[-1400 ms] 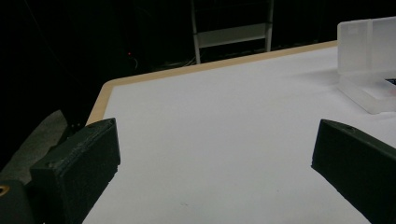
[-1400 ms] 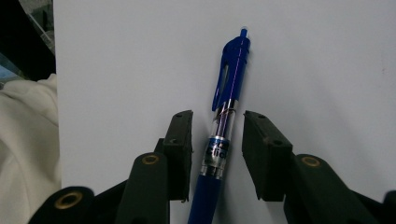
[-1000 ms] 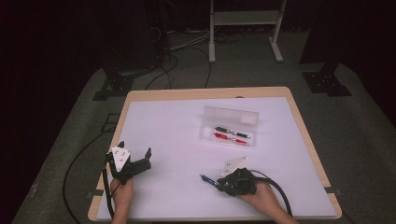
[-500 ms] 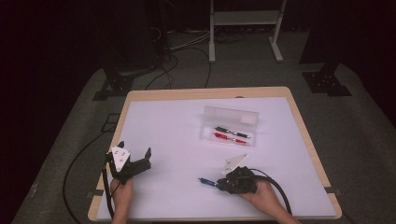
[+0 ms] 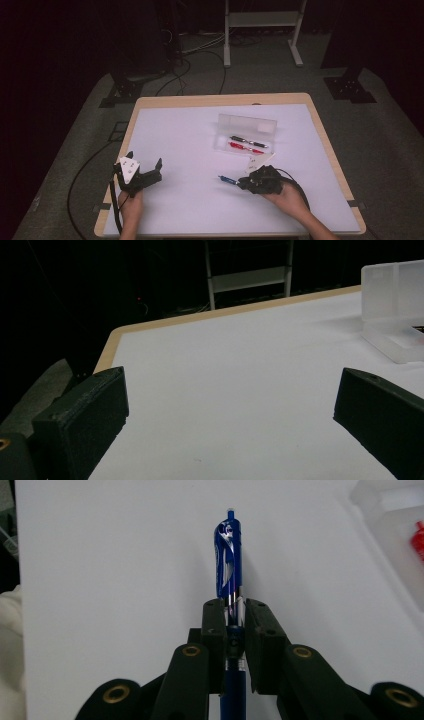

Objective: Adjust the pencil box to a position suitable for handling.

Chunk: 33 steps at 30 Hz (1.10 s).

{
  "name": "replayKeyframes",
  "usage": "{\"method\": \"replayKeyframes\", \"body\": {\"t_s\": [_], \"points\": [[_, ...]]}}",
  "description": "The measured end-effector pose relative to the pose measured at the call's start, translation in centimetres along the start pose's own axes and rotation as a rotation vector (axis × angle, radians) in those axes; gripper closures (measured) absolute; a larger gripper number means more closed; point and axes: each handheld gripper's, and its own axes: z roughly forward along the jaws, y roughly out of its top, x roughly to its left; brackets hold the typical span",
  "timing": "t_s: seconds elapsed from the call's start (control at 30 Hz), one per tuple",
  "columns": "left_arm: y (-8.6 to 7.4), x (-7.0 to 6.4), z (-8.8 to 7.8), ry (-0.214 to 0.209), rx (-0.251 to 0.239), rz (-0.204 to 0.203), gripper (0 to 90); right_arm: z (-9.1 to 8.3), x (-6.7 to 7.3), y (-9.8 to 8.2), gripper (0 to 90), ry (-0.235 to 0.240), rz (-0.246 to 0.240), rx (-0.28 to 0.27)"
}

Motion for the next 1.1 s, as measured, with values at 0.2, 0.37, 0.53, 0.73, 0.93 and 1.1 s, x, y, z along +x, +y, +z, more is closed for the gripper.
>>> {"method": "replayKeyframes", "body": {"t_s": [0.2,0.37,0.53,0.73,0.93,1.1], "points": [[0.0,0.1,0.0,0.000,-0.002,-0.002,0.4,-0.6,-1.7,0.5,78.9,-0.033,0.004,-0.003],[0.0,0.0,0.0,-0.003,0.000,-0.002,0.3,-0.9,-2.9,0.9,78.9,-0.044,0.006,-0.006],[0.0,0.0,0.0,0.000,0.000,0.001,0.3,-1.2,-4.0,1.3,78.9,-0.057,0.005,-0.012],[0.0,0.1,0.0,0.000,-0.002,-0.001,0.3,-1.6,-5.1,1.9,78.9,-0.063,0.015,-0.025],[0.0,0.2,0.0,-0.002,-0.002,-0.006,0.3,-1.6,-6.4,1.9,78.9,-0.069,0.036,-0.033],[0.0,0.1,0.0,-0.001,-0.003,-0.001,0.3,-1.5,-7.0,2.0,78.8,-0.074,0.037,-0.027]]}}
